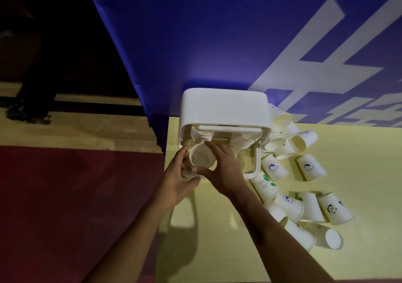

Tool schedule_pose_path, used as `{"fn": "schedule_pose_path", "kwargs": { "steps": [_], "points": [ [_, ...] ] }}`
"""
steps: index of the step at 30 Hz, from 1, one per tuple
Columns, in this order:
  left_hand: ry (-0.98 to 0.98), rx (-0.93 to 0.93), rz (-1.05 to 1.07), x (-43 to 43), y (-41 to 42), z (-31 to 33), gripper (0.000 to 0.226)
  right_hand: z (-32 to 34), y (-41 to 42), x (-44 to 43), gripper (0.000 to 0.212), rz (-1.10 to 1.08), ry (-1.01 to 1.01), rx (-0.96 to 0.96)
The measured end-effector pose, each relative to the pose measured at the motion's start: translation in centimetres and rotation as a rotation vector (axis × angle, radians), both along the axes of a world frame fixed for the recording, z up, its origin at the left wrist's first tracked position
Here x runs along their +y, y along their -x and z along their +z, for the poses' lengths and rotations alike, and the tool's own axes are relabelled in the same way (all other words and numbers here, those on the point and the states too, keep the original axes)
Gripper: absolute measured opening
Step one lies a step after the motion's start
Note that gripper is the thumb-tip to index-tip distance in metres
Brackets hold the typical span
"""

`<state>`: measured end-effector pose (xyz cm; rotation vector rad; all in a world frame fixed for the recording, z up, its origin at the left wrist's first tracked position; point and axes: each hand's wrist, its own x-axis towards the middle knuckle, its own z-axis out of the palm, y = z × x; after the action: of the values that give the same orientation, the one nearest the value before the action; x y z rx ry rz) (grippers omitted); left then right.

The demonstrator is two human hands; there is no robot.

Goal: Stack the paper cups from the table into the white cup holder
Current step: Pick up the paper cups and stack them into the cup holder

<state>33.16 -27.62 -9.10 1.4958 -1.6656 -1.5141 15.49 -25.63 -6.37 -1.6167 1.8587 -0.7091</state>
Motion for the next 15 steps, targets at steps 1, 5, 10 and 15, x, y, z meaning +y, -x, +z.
{"fn": "schedule_pose_path", "kwargs": {
  "steps": [1,5,10,15],
  "points": [
    [0.000,-0.022,-0.013,-0.1,0.1,0.4,0.092,-0.5,-0.1,-0.1,0.087,-0.005,-0.021,-0.015],
    [-0.014,-0.063,-0.086,-0.2,0.4,0.8,0.094,-1.1,-0.2,-0.1,0.082,-0.023,-0.080,-0.154],
    [0.007,-0.054,-0.074,0.2,0.3,0.4,0.093,-1.4,0.5,-0.2,0.080,0.042,-0.080,-0.153],
    [0.062,-0.012,-0.046,0.7,0.6,1.3,0.084,0.2,1.0,0.5,0.080,0.034,-0.050,-0.187]
  ]
}}
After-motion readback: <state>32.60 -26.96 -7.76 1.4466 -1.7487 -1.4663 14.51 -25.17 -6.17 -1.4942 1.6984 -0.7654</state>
